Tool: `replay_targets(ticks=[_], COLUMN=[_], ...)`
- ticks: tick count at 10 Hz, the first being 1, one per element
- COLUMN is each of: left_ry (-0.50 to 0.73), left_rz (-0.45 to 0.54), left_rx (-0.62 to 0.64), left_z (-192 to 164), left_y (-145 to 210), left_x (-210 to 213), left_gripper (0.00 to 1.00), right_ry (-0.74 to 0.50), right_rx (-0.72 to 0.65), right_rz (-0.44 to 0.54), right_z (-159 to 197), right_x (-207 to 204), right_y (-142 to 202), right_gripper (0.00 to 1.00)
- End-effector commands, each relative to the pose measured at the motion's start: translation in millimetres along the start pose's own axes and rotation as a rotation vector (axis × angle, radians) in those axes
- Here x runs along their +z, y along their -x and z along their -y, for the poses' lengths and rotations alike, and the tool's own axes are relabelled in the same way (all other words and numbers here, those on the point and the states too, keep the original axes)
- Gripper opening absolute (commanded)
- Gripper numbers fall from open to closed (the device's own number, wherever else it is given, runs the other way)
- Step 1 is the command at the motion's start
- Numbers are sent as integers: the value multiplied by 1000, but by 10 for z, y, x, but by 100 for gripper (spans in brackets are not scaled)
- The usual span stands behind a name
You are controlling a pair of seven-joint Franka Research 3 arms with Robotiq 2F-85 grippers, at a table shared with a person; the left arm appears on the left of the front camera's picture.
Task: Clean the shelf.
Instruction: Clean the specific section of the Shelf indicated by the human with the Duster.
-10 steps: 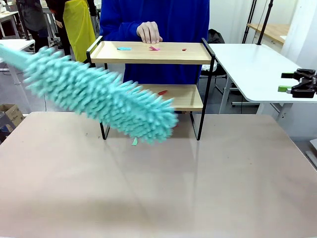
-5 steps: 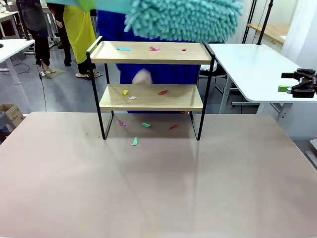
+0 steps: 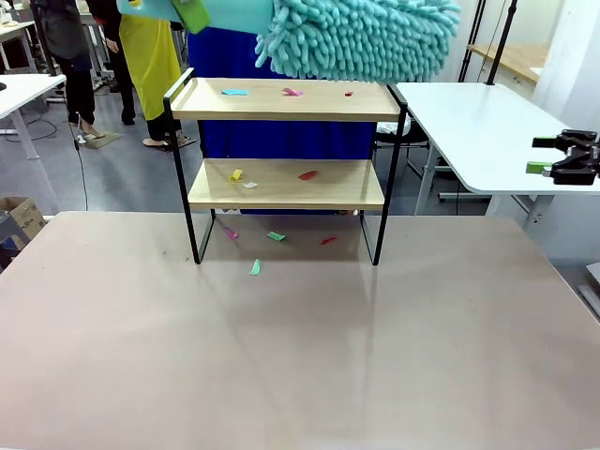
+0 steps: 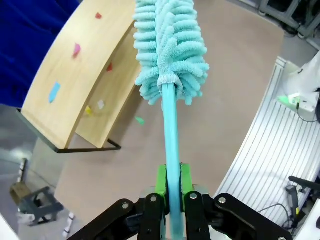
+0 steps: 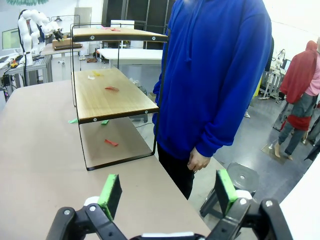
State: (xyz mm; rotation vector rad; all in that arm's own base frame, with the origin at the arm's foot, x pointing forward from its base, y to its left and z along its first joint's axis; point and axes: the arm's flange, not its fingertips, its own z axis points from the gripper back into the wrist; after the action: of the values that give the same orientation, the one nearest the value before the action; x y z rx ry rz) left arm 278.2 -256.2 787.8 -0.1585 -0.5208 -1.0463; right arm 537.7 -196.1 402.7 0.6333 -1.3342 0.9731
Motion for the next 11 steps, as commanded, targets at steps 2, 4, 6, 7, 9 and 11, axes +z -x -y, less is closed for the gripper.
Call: replay_targets(ticks=[2, 4, 6, 7, 9, 11], left_ry=[-17, -77, -223, -245, -340, -399], left_rz=[0, 119, 136, 105, 101, 153], left_rx=[138, 296, 398, 463, 616, 725], left_z=[91, 407, 722, 723, 889, 1075], left_y=[-71, -378, -776, -994, -1319, -1577], left_x=[-120, -358, -638, -844, -1104, -1193], left_gripper=[13, 13, 13, 13, 13, 13], right_ry=[-1, -1, -1, -1, -1, -1], right_rx=[4, 4, 4, 4, 4, 4], right_rz=[1, 1, 1, 1, 1, 1], right_z=[-8, -8, -8, -8, -8, -8], right_x=[-11, -11, -11, -11, -11, -11], right_y=[-24, -24, -24, -24, -24, -24], right_gripper=[100, 100, 100, 100, 100, 100])
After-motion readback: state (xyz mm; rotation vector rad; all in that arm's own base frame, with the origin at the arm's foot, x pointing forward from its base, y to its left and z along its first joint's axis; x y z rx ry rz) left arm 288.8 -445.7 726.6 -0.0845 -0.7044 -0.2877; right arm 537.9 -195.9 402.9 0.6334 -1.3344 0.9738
